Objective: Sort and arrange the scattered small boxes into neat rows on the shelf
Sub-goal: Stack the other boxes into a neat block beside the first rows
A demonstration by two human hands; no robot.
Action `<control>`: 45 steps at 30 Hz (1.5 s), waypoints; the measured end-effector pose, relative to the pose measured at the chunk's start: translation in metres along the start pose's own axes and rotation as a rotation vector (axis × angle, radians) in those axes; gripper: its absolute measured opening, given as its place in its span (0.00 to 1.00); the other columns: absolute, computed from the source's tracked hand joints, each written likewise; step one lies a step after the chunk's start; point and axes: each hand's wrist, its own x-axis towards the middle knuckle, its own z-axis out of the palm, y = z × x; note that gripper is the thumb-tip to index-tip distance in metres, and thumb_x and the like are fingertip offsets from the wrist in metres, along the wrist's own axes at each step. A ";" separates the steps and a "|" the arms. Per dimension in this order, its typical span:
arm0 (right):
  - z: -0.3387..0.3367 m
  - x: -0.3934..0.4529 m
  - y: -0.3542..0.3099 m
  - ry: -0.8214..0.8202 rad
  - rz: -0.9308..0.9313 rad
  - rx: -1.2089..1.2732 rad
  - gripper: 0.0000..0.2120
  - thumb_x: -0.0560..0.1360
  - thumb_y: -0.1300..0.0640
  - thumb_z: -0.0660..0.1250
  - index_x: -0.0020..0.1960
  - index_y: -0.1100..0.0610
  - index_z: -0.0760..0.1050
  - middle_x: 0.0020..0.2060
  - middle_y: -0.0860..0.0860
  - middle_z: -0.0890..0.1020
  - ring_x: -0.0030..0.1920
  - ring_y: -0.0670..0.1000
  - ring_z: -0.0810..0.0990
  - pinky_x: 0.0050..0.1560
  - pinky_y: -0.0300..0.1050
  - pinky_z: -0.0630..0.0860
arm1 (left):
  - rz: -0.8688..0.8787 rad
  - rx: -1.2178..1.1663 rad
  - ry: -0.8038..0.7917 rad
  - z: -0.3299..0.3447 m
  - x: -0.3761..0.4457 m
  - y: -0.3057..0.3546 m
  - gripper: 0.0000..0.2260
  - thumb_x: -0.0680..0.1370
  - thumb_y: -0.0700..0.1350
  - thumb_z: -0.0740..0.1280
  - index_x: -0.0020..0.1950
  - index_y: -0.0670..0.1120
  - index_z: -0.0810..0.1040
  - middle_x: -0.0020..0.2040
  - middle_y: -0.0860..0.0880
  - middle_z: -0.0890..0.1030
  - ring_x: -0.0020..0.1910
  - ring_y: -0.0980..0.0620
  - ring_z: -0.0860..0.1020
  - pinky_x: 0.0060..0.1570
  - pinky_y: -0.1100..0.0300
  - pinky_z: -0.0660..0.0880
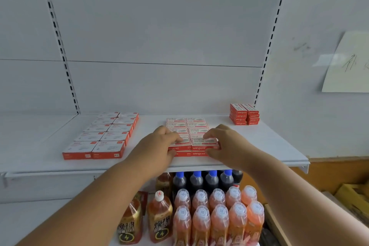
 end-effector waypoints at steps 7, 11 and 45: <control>0.002 -0.001 -0.006 0.031 -0.044 -0.068 0.18 0.74 0.47 0.70 0.63 0.49 0.74 0.57 0.46 0.73 0.51 0.48 0.77 0.54 0.42 0.74 | 0.054 0.035 0.014 0.000 0.000 -0.002 0.16 0.80 0.48 0.66 0.67 0.57 0.73 0.66 0.56 0.71 0.61 0.56 0.74 0.59 0.64 0.73; 0.001 -0.001 -0.005 0.027 -0.053 -0.081 0.17 0.74 0.47 0.69 0.62 0.48 0.75 0.55 0.45 0.73 0.50 0.47 0.76 0.53 0.41 0.74 | 0.028 -0.038 -0.008 -0.001 0.001 -0.005 0.16 0.79 0.47 0.68 0.67 0.58 0.74 0.68 0.57 0.71 0.63 0.56 0.73 0.60 0.65 0.72; -0.075 0.064 0.155 0.211 0.214 0.077 0.15 0.78 0.55 0.61 0.64 0.49 0.75 0.56 0.53 0.71 0.41 0.52 0.74 0.41 0.42 0.70 | -0.147 0.011 0.023 0.059 0.168 0.155 0.08 0.78 0.49 0.61 0.53 0.49 0.77 0.51 0.50 0.80 0.49 0.47 0.78 0.48 0.55 0.76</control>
